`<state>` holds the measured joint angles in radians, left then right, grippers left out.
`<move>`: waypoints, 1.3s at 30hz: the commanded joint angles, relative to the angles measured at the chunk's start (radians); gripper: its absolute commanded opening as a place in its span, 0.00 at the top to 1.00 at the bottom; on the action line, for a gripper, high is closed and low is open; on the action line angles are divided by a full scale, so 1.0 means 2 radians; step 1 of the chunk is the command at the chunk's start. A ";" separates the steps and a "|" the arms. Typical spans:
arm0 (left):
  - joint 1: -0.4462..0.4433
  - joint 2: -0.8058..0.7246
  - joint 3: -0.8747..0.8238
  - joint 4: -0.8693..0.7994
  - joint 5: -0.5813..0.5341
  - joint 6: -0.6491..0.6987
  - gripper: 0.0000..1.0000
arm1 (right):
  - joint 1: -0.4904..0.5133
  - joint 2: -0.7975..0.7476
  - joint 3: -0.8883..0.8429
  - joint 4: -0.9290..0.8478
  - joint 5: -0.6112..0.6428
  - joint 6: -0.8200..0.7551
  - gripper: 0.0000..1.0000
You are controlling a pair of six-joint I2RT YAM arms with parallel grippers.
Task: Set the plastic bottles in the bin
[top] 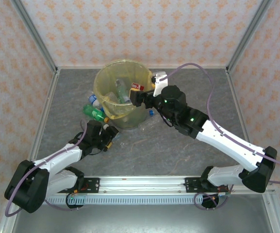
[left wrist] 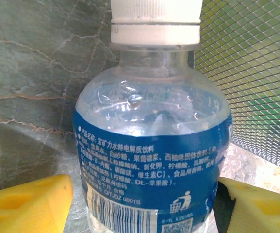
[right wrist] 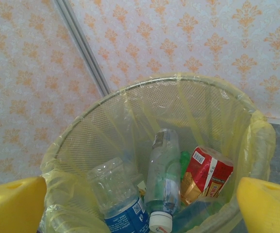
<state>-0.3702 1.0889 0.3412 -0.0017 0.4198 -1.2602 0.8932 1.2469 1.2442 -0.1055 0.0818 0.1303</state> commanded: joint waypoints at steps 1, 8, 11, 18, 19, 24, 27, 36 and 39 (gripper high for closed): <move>0.004 0.005 -0.005 0.019 0.000 -0.003 0.27 | -0.002 -0.014 0.005 -0.002 0.007 0.005 0.00; 0.004 -0.023 0.011 -0.028 -0.030 0.001 0.35 | -0.002 -0.018 0.003 -0.006 0.011 0.007 0.00; 0.007 -0.059 0.025 -0.066 -0.058 0.007 0.36 | -0.003 -0.021 0.002 -0.006 0.016 0.007 0.00; 0.028 -0.136 0.089 -0.196 -0.143 0.030 0.37 | -0.003 -0.020 0.001 0.000 0.018 0.005 0.00; 0.032 -0.144 0.103 -0.214 -0.159 0.035 0.37 | -0.003 -0.019 0.001 0.001 0.019 0.004 0.00; 0.039 -0.156 0.193 -0.293 -0.237 0.074 0.37 | -0.003 -0.015 0.004 0.005 0.020 -0.001 0.00; 0.040 -0.147 0.258 -0.333 -0.291 0.106 0.37 | -0.003 -0.015 0.006 0.005 0.021 -0.003 0.00; 0.039 -0.075 0.439 -0.356 -0.367 0.230 0.38 | -0.003 -0.015 0.002 0.010 0.026 -0.004 0.00; 0.039 -0.048 0.483 -0.344 -0.377 0.265 0.39 | -0.003 -0.014 0.003 0.011 0.027 -0.005 0.00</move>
<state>-0.2981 0.9577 1.2388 -0.6651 -0.2630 -0.8543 0.8932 1.2240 1.2438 -0.1120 0.1085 0.1333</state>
